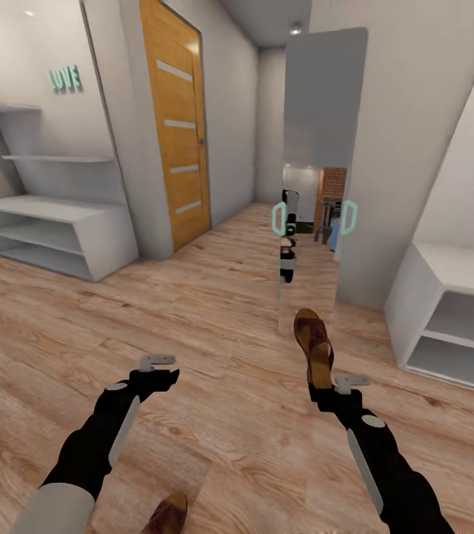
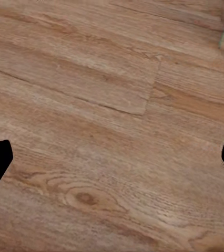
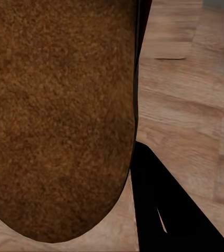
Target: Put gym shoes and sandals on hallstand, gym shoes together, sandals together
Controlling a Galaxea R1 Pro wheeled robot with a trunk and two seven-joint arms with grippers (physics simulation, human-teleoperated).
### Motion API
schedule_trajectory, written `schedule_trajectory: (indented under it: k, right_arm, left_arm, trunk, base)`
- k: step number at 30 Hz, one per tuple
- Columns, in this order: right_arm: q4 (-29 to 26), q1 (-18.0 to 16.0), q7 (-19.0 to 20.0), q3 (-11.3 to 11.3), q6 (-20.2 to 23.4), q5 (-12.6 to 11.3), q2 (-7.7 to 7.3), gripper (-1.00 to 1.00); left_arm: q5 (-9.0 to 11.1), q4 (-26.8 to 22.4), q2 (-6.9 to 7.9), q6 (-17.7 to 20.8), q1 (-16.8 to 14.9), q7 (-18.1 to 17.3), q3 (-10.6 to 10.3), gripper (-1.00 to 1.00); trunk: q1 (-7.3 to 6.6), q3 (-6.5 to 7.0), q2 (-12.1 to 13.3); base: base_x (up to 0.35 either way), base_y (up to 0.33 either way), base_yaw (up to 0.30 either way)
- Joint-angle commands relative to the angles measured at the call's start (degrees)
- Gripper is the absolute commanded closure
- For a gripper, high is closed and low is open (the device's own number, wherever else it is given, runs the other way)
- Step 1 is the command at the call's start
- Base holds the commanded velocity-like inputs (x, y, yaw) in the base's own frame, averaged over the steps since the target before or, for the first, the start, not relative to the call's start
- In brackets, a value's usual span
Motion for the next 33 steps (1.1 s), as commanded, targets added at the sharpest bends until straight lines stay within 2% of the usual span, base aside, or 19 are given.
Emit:
schedule_trajectory:
  k: [1,16,26,33]
  right_arm:
    - [-0.1,0.0,-0.1,0.0,0.4,-0.2,0.0,1.0]
    - [-0.1,0.0,-0.1,0.0,0.4,-0.2,0.0,1.0]
    - [-0.1,0.0,-0.2,0.0,0.4,-0.2,0.0,1.0]
    - [-0.1,0.0,-0.1,0.0,0.4,-0.2,0.0,1.0]
  left_arm:
    - [0.1,-0.1,-0.01,0.3,0.0,-0.1,0.0,-1.0]
    - [0.1,-0.1,-0.01,0.2,0.0,-0.1,0.1,-1.0]
    - [0.1,-0.1,-0.01,0.2,0.0,-0.1,0.1,-1.0]
    - [0.1,-0.1,-0.01,0.2,0.0,-0.1,0.1,-1.0]
  trunk:
    - [-0.01,-0.03,0.0]
    - [-0.01,0.05,0.0]
    - [-0.01,0.05,0.0]
    - [-0.01,0.05,0.0]
  base:
    - [0.0,0.0,-0.258]
    - [-0.005,0.0,-0.051]
    - [-0.223,0.081,-0.001]
    - [-0.073,0.036,0.0]
